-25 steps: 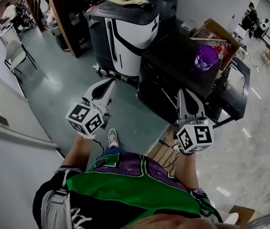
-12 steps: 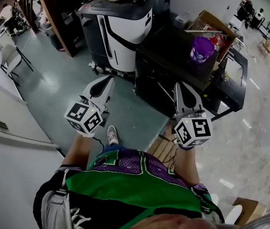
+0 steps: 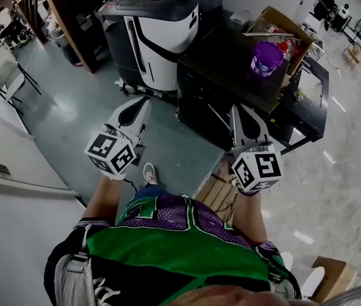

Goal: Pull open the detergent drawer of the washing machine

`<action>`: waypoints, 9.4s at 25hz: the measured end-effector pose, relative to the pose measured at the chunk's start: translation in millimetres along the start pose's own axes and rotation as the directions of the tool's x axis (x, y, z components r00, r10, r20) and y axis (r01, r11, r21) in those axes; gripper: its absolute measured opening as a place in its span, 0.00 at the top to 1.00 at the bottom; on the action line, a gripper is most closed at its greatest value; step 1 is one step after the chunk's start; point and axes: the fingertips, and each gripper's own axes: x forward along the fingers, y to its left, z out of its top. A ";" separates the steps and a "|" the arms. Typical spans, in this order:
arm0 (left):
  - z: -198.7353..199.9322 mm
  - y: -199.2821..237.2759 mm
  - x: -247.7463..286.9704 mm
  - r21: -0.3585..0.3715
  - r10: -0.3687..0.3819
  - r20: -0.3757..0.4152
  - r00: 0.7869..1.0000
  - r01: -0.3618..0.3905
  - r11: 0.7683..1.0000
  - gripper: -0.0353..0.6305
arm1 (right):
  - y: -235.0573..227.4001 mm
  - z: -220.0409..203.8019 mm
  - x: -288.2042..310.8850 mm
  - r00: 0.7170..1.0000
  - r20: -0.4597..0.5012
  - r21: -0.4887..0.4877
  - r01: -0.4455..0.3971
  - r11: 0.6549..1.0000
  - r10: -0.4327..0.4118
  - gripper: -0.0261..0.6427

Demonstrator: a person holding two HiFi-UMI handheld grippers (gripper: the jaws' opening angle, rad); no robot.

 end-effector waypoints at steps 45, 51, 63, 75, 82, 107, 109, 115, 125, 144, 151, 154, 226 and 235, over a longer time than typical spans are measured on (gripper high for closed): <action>-17.5 196.0 215.3 -0.205 -0.304 0.041 0.952 0.306 0.930 0.55 | -56.1 -22.3 259.2 0.991 -0.087 -0.067 0.098 0.993 -0.104 0.96; -37.0 198.2 232.9 -0.287 -0.291 0.024 0.957 0.285 0.914 0.55 | -71.4 -19.7 274.1 0.995 -0.072 -0.054 0.069 0.996 -0.072 0.96; -134.0 203.5 284.6 -0.417 -0.319 -0.095 0.943 0.253 0.873 0.55 | -115.7 -47.6 295.1 0.991 -0.101 -0.064 0.087 0.994 -0.093 0.96; -257.5 212.4 320.3 -0.480 -0.325 -0.259 0.910 0.171 0.861 0.55 | -145.7 -83.0 304.7 0.981 -0.157 -0.065 0.106 0.992 -0.115 0.96; -323.8 219.8 331.3 -0.500 -0.344 -0.342 0.875 0.140 0.855 0.55 | -151.3 -103.6 310.4 0.974 -0.199 -0.102 0.093 0.990 -0.112 0.96; -452.3 263.1 382.6 -0.762 -0.426 -0.248 0.870 0.096 0.641 0.54 | -158.4 -162.9 282.8 0.921 -0.336 -0.131 0.162 0.978 -0.197 0.96; -451.2 260.1 385.0 -0.785 -0.450 -0.212 0.868 0.123 0.607 0.54 | -158.7 -166.6 280.1 0.916 -0.346 -0.137 0.167 0.976 -0.205 0.96; -452.0 251.5 390.6 -0.835 -0.545 -0.124 0.829 0.210 0.509 0.52 | -154.5 -177.1 274.2 0.902 -0.377 -0.153 0.165 0.974 -0.212 0.96; -454.7 237.3 399.4 -0.871 -0.643 -0.030 0.765 0.296 0.393 0.51 | -151.9 -185.8 273.3 0.889 -0.403 -0.165 0.163 0.973 -0.217 0.96; -446.5 241.6 391.8 -0.908 -0.581 0.032 0.813 0.267 0.323 0.51 | -144.4 -192.8 279.2 0.888 -0.418 -0.139 0.145 0.980 -0.191 0.96; -446.3 243.3 388.3 -0.907 -0.566 0.033 0.823 0.263 0.330 0.51 | -138.9 -195.9 277.6 0.888 -0.424 -0.119 0.142 0.983 -0.179 0.96; -447.8 244.7 392.5 -0.916 -0.546 0.044 0.837 0.251 0.311 0.51 | -136.5 -194.9 277.4 0.886 -0.428 -0.125 0.139 0.982 -0.180 0.96; -434.6 239.0 336.5 -0.952 -0.476 0.124 0.871 0.240 0.191 0.51 | -99.4 -219.4 252.2 0.870 -0.456 -0.060 0.180 0.982 -0.187 0.96; -433.8 238.3 320.9 -0.956 -0.481 0.110 0.870 0.224 0.188 0.51 | -93.4 -215.7 243.0 0.861 -0.467 -0.055 0.198 0.979 -0.201 0.96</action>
